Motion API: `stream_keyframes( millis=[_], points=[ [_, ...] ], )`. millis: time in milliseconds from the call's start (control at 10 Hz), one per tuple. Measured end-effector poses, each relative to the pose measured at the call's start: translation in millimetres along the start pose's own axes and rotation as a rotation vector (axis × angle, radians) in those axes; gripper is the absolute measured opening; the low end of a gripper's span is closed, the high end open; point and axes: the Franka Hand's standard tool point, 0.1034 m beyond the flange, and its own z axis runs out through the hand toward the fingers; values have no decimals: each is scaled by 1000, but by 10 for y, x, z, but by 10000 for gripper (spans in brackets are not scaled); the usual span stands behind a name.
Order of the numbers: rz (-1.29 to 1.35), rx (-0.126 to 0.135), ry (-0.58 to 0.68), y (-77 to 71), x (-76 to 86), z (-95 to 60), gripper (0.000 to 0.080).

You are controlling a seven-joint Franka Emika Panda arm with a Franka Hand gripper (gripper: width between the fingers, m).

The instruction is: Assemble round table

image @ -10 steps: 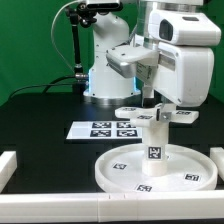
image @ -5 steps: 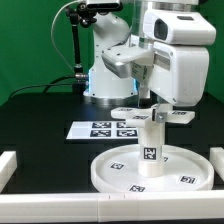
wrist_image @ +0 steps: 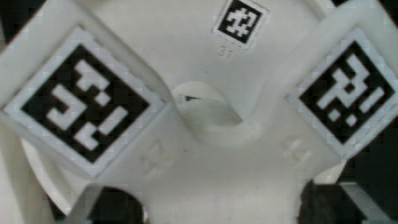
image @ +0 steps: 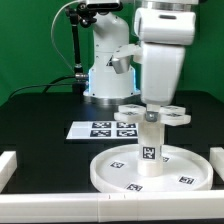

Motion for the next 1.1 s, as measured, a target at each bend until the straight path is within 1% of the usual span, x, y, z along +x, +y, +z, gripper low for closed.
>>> stream_keyframes(
  millis=[100,200,600,700,900,1000,1100],
  points=[
    [128,32,-9,-29,-15,6,432],
    [172,32,-9,-5,-18,0,433],
    [410,31,-11,-11,0,-4,433],
    [494,42,0,-18,-1,-3,433],
    [787,111,49,-19,-46,10,433],
    [857,132,64,-16,-51,15,433],
    [926,144,70,-13,-46,15,433]
  ],
)
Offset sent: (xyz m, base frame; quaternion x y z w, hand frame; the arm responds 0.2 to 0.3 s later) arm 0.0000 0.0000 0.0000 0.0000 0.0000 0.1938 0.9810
